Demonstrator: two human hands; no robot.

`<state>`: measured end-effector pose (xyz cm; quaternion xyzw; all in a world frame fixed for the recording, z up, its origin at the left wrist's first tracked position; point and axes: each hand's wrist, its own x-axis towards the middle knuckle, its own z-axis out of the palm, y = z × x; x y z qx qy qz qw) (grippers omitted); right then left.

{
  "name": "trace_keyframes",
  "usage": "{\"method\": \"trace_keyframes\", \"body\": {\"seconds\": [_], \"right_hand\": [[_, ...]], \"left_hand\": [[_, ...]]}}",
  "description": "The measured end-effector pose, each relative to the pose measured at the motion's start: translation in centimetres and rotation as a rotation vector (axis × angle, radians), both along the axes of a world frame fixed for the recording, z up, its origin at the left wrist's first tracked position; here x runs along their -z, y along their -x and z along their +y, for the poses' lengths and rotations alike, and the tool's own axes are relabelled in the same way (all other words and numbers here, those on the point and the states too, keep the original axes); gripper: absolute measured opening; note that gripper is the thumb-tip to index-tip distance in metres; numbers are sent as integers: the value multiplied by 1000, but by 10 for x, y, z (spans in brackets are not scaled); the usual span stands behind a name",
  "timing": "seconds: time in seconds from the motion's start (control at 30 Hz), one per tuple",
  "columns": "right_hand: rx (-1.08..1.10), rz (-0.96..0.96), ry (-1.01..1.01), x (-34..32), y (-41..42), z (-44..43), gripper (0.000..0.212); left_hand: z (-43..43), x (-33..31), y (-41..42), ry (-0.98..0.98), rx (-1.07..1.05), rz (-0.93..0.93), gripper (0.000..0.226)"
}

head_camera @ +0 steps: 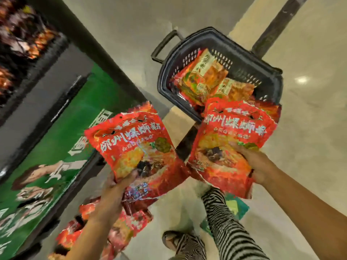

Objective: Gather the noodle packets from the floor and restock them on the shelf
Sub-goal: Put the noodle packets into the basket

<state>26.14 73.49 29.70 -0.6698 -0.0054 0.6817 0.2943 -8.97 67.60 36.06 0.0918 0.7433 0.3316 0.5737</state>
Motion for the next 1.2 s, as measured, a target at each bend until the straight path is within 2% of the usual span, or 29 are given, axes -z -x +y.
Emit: {"method": "trace_keyframes", "body": {"seconds": [0.1,0.13,0.2,0.3,0.4,0.53,0.6,0.67,0.73,0.77,0.83,0.9,0.93,0.97,1.07,1.13,1.2], "right_hand": [[57,63,7,15,-23,28,84],[62,66,11,19,-29,40,86],[91,48,10,31,-41,65,78],[96,-7,17,49,-54,102,83],[50,-38,14,67,-61,139,62],[-5,-64,93,99,-76,176,77],[-30,-62,178,117,-82,187,94],[-6,-71,227,132,-88,186,110],[42,-109,261,136,-92,187,115],[80,-140,277,138,-92,189,112],[173,-243,293,139,-88,194,91],[252,-396,286,146,-80,198,72],[270,-473,283,149,-74,200,72],[266,-521,278,151,-69,201,82],[210,-517,217,174,-61,188,135],[150,-491,185,169,-55,188,135],[101,-486,169,163,-52,190,116]], "left_hand": [[65,-10,-26,-52,88,34,50],[86,-7,-32,-67,117,50,46],[130,1,-46,-69,188,65,49],[201,19,-70,-80,333,42,39],[279,48,-95,-26,574,72,52],[372,104,-129,17,840,35,28],[404,132,-139,18,946,39,25],[425,162,-143,71,1013,97,37],[435,182,-147,137,1058,228,47],[437,187,-150,148,1091,323,51],[433,189,-159,77,1153,597,63],[423,188,-167,-193,1234,800,78],[416,188,-170,-292,1312,847,81],[410,192,-170,-335,1417,869,85],[399,211,-165,-206,1668,903,113],[401,222,-164,-164,1752,912,127],[406,232,-164,-139,1789,890,132]]}}
